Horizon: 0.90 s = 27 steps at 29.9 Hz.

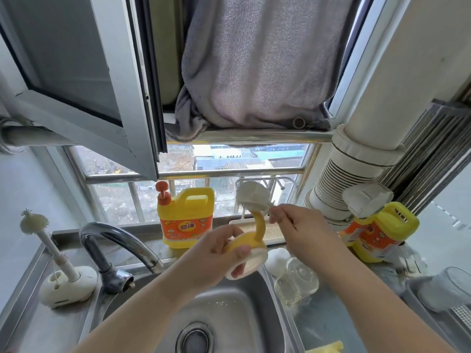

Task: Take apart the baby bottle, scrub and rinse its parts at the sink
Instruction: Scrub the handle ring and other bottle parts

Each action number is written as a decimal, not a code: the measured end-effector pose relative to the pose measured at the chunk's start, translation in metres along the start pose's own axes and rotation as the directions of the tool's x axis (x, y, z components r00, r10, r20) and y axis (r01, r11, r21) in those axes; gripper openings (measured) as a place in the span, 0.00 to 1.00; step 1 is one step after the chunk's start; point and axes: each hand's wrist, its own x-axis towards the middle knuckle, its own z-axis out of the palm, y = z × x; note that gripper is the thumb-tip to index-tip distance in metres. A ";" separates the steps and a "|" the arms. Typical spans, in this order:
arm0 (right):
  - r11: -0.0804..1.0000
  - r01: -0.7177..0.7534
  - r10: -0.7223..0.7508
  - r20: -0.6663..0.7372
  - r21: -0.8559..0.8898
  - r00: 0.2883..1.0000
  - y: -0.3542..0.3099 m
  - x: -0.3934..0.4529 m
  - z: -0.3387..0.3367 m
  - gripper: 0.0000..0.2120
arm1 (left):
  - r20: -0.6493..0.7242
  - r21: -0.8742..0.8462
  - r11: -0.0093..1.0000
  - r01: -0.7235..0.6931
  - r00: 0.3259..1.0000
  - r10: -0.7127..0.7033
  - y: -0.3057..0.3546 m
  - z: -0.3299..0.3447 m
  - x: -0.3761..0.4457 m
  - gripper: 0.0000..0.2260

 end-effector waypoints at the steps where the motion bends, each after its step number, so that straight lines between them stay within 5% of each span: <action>1: 1.000 0.007 -0.007 0.008 0.009 1.000 -0.001 0.000 -0.001 0.17 | -0.020 -0.005 1.000 -0.012 1.000 0.012 0.000 0.000 0.000 0.10; 5: 0.999 0.037 -0.035 0.119 -0.011 0.992 0.003 -0.021 0.004 0.16 | -0.119 -0.039 0.999 -0.018 0.993 0.013 -0.005 -0.009 0.001 0.10; 9: 0.996 -0.039 0.037 0.024 0.077 0.999 0.008 -0.021 0.010 0.15 | -0.132 -0.130 0.992 -0.002 0.991 -0.015 -0.009 -0.007 0.005 0.05; 12: 0.999 -0.002 -0.002 0.096 0.045 0.995 0.007 -0.028 0.018 0.17 | -0.167 -0.199 0.980 -0.005 0.986 -0.029 -0.009 -0.009 0.007 0.06; 16: 0.993 -0.091 0.091 0.005 0.072 0.996 0.019 -0.028 0.020 0.18 | -0.144 -0.202 0.979 0.017 0.988 -0.047 -0.009 -0.005 0.006 0.06; 27: 0.993 -0.085 0.082 0.035 0.086 0.996 0.018 -0.032 0.021 0.18 | -0.164 -0.305 0.952 -0.024 0.986 -0.028 -0.006 -0.004 0.009 0.07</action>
